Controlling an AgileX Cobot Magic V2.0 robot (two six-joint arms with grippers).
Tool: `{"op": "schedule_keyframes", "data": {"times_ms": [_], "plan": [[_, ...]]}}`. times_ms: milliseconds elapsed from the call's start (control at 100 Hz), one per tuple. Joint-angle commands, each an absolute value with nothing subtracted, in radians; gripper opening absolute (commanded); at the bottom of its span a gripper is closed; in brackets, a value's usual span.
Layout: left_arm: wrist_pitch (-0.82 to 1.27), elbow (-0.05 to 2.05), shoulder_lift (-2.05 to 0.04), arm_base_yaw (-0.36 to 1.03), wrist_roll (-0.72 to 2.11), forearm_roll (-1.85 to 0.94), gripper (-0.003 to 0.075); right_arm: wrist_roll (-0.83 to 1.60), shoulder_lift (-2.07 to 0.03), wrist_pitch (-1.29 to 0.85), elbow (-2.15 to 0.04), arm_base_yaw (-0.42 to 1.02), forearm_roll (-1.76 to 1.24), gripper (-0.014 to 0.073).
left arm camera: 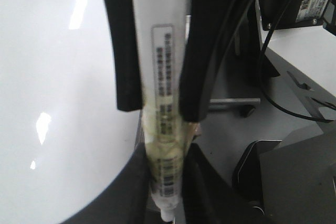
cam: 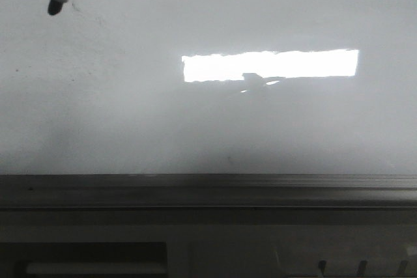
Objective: Write number 3 on whiteboard
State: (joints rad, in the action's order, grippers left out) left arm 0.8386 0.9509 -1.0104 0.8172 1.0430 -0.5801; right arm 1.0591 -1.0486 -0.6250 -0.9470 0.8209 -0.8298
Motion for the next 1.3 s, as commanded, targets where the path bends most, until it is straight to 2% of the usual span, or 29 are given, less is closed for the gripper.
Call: {"op": "schedule_keyframes", "data": {"times_ms": [0,50,110,120,150,200,230,330,470,540,680,970,1290], "plan": [[0.765,0.987,-0.994,0.826,1.061,-0.648,0.0097,1.037,-1.057,-0.591,-0.976,0.819,-0.888,-0.0061],[0.762,0.987,-0.994,0.826,1.051,-0.664,0.0192,1.037,-1.058,-0.578,-0.976,0.819,-0.888,-0.0061],[0.761,0.987,-0.99,0.826,1.01,-0.676,0.0357,1.037,-1.058,-0.555,-0.976,0.819,-0.888,-0.0061],[0.761,0.987,-0.99,0.826,1.01,-0.676,0.0357,1.037,-1.058,-0.547,-0.976,0.819,-0.888,-0.0061],[0.761,0.987,-0.982,0.826,0.969,-0.676,0.043,1.037,-1.058,-0.532,-0.976,0.819,-0.888,-0.0061],[0.761,0.987,-0.967,0.826,0.924,-0.676,0.0497,1.037,-1.058,-0.501,-0.976,0.819,-0.888,-0.0061],[0.761,0.987,-0.952,0.826,0.901,-0.674,0.0507,1.037,-1.058,-0.478,-0.976,0.819,-0.886,-0.0061],[0.77,0.987,-0.881,0.826,0.811,-0.635,0.0455,1.037,-1.058,-0.409,-0.976,0.813,-0.854,-0.0061],[0.76,0.987,-0.716,0.826,0.575,-0.443,0.0323,1.037,-1.06,-0.271,-0.974,0.813,-0.767,-0.0061],[0.753,0.976,-0.621,0.82,0.379,-0.263,0.0229,1.037,-1.071,-0.198,-0.973,0.813,-0.754,-0.0061],[0.769,0.915,-0.423,0.811,0.052,0.044,-0.002,1.037,-1.123,-0.1,-0.972,0.813,-0.753,-0.0061],[0.762,0.794,-0.13,0.811,-0.063,0.044,-0.0021,1.037,-1.258,0.018,-0.972,0.807,-0.753,-0.0061],[0.768,0.787,-0.103,0.811,-0.063,0.011,-0.0021,1.037,-1.247,-0.027,-0.963,0.664,-0.753,-0.0061]]}}
